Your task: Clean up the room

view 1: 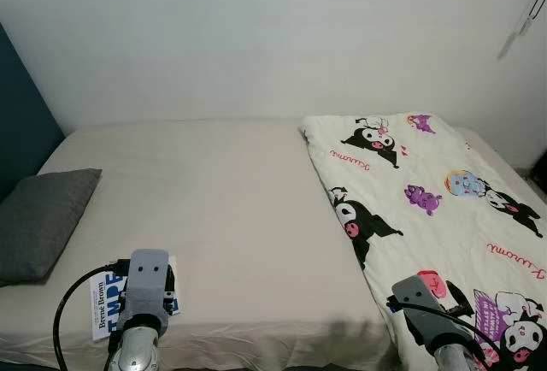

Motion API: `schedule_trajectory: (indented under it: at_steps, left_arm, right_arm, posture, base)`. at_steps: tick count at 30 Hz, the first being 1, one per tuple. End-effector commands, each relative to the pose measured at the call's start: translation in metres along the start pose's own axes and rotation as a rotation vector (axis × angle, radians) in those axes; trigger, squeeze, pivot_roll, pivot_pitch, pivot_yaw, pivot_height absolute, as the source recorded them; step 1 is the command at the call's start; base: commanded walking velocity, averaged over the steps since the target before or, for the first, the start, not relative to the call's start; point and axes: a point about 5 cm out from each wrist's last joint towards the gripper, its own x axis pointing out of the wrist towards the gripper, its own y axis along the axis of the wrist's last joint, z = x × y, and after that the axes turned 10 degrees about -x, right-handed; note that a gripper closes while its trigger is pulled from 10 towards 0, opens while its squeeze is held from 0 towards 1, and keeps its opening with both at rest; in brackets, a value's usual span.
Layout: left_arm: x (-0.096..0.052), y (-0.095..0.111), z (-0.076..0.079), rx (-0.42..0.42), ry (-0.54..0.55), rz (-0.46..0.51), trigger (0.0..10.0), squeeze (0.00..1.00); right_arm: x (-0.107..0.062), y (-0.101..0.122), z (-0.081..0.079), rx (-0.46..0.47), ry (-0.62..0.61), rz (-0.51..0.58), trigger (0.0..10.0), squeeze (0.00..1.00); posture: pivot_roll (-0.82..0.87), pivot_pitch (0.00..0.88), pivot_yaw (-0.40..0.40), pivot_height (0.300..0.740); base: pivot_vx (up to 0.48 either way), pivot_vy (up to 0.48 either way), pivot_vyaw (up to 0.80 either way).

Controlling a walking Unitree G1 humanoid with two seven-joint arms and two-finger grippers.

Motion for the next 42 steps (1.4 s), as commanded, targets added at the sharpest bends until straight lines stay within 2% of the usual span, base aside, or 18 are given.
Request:
schedule_trajectory:
  at_steps: [1,42]
  left_arm:
    - [-0.0021,-0.0044,-0.0027,0.012,0.002,-0.022,10.0,0.00]
    - [-0.0020,-0.0055,-0.0024,0.013,0.002,-0.025,10.0,0.00]
  right_arm:
    - [-0.0035,-0.0045,-0.0052,-0.001,0.015,-0.020,10.0,0.00]
    - [-0.0037,-0.0063,-0.0037,-0.002,0.015,-0.022,10.0,0.00]
  posture:
    - [0.03,0.138,0.001,0.740]
    - [0.02,0.139,0.004,0.740]
  base:
    - [0.000,0.000,0.00]
    - [0.000,0.000,0.00]
